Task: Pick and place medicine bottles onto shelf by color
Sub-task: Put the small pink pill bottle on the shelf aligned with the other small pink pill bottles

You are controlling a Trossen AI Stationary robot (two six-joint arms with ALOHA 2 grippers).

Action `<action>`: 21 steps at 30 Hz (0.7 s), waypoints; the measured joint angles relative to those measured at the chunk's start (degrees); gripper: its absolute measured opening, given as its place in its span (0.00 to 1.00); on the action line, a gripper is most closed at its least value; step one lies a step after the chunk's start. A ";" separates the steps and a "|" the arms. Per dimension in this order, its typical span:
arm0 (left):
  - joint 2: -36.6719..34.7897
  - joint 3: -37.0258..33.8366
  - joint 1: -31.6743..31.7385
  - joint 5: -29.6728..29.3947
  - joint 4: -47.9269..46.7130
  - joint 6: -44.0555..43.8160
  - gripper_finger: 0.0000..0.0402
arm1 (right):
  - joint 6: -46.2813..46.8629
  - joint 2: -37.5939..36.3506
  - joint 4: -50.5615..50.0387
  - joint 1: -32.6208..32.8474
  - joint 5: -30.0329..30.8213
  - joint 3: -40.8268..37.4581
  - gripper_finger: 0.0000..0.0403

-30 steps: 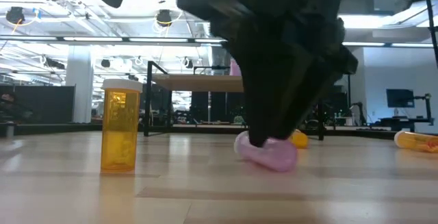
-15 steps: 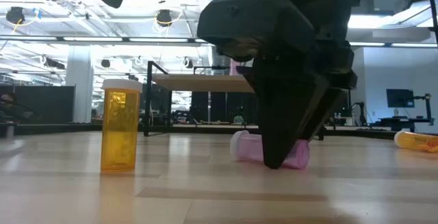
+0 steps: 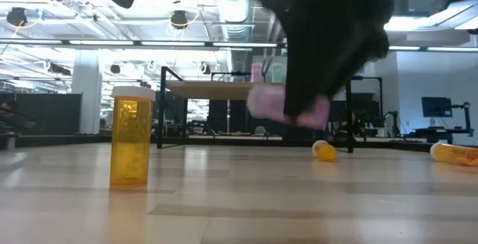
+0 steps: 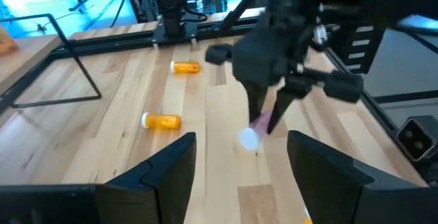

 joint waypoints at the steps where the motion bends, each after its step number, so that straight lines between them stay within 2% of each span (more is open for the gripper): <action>1: 0.02 0.52 0.19 0.40 -0.33 0.00 0.54 | -0.20 -0.84 -0.27 0.28 1.37 0.00 0.22; 8: -0.28 10.21 4.08 8.46 -12.08 2.12 0.54 | -6.16 -7.88 0.24 2.12 15.24 0.11 0.23; 14: -1.63 13.34 4.53 12.84 -7.99 12.48 0.54 | -11.34 -13.63 0.26 4.08 28.58 0.11 0.23; 18: -4.06 11.70 4.37 16.96 -2.07 15.20 0.54 | -15.84 -17.40 3.26 5.19 31.61 -2.25 0.23; 21: -4.66 10.07 4.42 19.14 0.78 15.32 0.54 | -20.83 -20.85 9.62 5.23 30.78 -6.91 0.23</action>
